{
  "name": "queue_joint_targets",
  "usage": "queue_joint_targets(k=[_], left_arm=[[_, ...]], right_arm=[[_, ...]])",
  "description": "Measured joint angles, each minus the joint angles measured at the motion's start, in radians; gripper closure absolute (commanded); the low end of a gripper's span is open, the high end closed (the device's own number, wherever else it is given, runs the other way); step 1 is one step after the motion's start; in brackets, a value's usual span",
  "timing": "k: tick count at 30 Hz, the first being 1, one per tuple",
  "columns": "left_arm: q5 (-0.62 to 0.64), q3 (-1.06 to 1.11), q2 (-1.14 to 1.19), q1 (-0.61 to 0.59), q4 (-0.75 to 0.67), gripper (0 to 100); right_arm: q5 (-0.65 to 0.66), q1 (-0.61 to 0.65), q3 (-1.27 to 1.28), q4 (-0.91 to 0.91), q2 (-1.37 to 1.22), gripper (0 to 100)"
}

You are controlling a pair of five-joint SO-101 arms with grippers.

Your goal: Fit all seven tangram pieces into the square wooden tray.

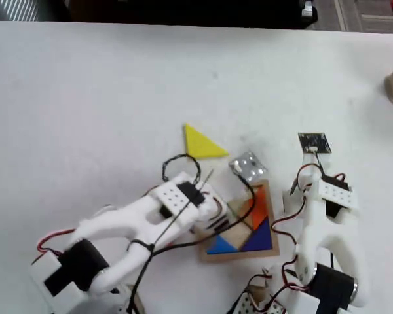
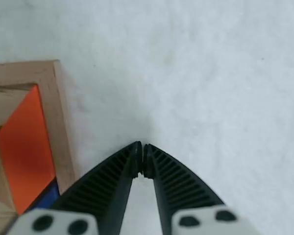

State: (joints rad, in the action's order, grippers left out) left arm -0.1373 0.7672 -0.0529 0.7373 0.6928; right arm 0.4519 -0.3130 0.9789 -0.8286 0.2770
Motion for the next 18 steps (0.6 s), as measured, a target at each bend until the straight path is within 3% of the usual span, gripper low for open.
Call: queue_joint_targets(k=[13,18], left_arm=[[0.046,-0.011,-0.008,-0.051,0.0,78],[0.046,-0.011,-0.029,-0.051,0.023,69]], right_arm=[[0.0,0.0,0.0,0.0,0.0,98.1],[0.0,0.0,0.0,0.0,0.0,98.1]])
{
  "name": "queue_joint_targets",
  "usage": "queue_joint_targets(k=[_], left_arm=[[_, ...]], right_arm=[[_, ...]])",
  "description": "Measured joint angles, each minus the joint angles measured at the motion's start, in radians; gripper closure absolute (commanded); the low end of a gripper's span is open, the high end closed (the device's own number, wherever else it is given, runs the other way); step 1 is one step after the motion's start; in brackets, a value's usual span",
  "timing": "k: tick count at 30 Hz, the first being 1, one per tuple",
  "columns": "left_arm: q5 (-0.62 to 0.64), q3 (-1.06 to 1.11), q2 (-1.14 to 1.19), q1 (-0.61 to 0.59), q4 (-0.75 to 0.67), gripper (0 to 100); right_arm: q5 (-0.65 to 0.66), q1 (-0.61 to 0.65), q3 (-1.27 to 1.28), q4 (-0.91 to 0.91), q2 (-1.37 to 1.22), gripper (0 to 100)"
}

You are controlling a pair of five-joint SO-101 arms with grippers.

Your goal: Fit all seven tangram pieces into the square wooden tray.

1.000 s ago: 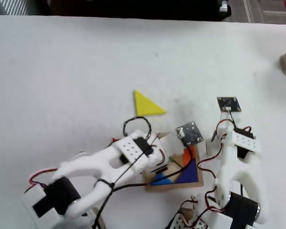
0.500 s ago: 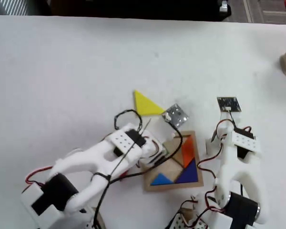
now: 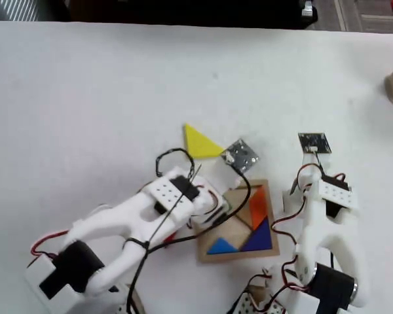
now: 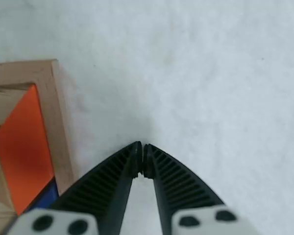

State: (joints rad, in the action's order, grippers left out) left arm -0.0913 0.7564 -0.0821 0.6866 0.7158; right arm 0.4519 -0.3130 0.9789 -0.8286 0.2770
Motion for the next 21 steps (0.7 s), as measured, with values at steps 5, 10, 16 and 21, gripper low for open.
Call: queue_joint_targets(k=[5,10,16,21], left_arm=[[0.0,0.0,-0.002,0.0,0.044,67],[0.0,0.0,-0.002,-0.038,0.048,78],[0.0,-0.044,-0.002,-0.133,0.041,88],[0.002,-0.048,-0.002,-0.14,0.04,89]], right_arm=[[0.0,0.0,0.0,0.0,0.0,98.1],[0.0,0.0,0.0,0.0,0.0,98.1],[0.0,0.0,0.0,0.0,0.0,98.1],[0.0,0.0,0.0,0.0,0.0,98.1]])
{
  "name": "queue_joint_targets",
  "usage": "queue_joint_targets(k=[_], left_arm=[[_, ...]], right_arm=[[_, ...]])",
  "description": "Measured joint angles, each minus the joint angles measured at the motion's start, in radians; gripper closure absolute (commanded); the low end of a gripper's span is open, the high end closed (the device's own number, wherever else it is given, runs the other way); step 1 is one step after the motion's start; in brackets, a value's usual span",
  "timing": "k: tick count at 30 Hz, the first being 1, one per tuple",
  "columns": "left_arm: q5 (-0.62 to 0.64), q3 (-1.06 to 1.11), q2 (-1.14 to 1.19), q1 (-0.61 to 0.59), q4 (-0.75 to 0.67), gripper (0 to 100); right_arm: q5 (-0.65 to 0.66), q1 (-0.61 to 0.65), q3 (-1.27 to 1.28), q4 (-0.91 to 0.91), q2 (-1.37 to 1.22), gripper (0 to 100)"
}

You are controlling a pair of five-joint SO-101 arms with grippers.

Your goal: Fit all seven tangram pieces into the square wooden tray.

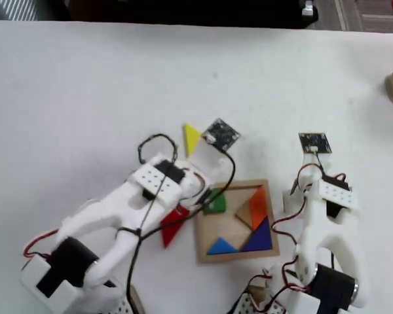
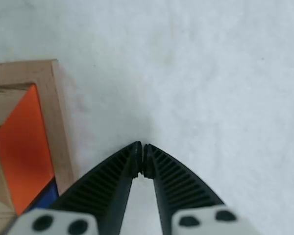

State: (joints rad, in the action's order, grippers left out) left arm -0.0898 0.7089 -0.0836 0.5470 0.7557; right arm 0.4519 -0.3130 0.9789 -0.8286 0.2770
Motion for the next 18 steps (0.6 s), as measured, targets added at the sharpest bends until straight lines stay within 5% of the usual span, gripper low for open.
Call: queue_joint_targets(k=[9,18], left_arm=[[0.034,-0.002,0.0,-0.003,-0.02,89],[0.123,0.069,0.0,-0.003,-0.29,89]], right_arm=[[0.0,0.0,0.0,0.0,0.0,98.1],[0.0,0.002,0.0,0.0,0.0,98.1]])
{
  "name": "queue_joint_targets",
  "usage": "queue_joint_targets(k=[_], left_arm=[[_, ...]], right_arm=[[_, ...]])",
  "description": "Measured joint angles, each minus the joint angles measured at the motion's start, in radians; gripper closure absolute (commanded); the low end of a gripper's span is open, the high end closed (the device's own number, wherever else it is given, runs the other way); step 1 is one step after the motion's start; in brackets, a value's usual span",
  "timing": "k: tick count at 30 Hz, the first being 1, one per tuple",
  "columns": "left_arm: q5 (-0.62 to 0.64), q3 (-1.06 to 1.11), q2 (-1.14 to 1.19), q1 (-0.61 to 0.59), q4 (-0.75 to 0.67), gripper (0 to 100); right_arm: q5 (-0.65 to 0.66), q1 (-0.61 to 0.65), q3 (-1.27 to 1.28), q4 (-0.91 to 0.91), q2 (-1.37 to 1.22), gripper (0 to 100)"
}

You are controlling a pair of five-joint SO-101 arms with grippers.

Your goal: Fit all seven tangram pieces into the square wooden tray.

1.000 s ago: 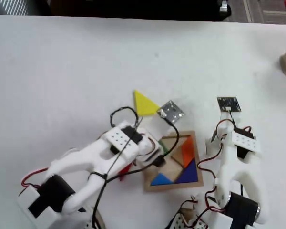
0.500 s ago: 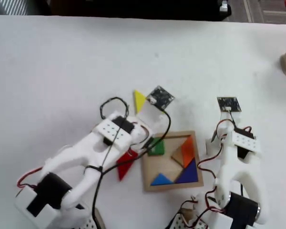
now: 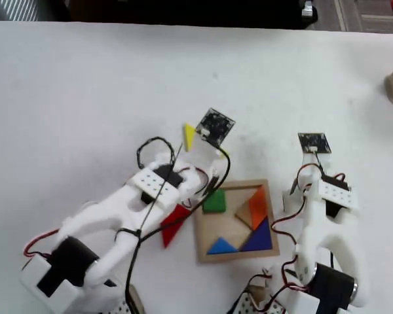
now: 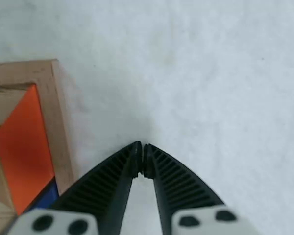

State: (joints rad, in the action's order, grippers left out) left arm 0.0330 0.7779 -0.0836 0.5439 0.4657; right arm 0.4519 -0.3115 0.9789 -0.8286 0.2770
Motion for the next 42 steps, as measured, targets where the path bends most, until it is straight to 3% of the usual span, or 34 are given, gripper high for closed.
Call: queue_joint_targets(k=[4,19,34,42], left_arm=[[-0.018,0.006,0.0,0.012,-0.008,89],[-0.167,0.005,-0.009,0.063,0.278,90],[-0.173,0.026,-0.014,0.183,0.27,90],[-0.173,0.035,-0.051,0.18,0.278,90]], right_arm=[[0.0,0.0,0.0,0.0,0.0,98.1],[0.0,0.0,0.0,0.0,0.0,98.1],[0.0,0.0,0.0,0.0,0.0,98.1],[0.0,0.0,0.0,0.0,0.0,98.1]])
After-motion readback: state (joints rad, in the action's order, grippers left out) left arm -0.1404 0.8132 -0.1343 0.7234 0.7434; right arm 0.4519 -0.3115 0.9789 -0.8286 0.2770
